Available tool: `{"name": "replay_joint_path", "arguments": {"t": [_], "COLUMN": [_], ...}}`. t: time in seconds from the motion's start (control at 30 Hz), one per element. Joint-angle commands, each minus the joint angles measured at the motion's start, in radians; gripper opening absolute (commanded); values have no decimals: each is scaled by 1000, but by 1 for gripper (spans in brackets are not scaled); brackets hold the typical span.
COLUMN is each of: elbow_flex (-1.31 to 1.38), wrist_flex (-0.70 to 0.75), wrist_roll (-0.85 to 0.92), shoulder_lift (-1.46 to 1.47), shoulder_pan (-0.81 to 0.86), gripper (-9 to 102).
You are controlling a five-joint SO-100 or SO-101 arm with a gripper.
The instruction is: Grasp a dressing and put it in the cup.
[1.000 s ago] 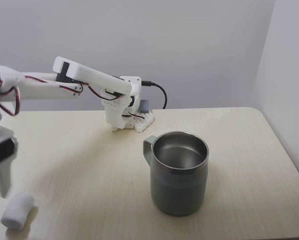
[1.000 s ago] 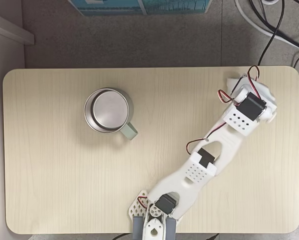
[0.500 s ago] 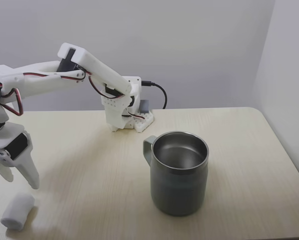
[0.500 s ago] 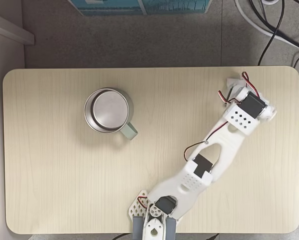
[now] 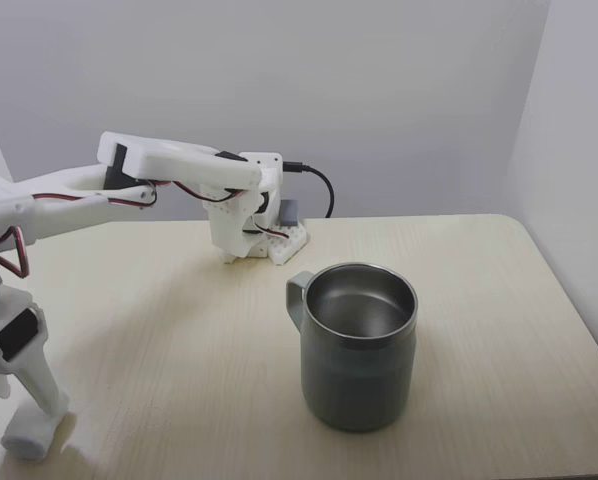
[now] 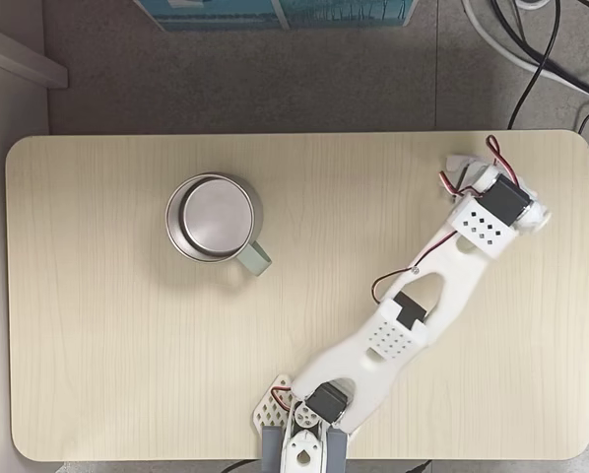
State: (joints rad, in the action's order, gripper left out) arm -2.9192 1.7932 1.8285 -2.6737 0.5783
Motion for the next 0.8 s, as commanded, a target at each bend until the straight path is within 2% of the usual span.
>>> {"name": "replay_joint_path", "arguments": {"t": [0.0, 0.47, 0.6, 0.77], "elbow_flex": [-60, -107, -181, -239], "wrist_flex": [28, 31, 31, 34], "wrist_roll": [-29, -87, -87, -80], "shoulder_lift": [-8, -72, -117, -138], "shoulder_pan": [0, -46, -46, -41], "gripper": [23, 20, 15, 2]}}
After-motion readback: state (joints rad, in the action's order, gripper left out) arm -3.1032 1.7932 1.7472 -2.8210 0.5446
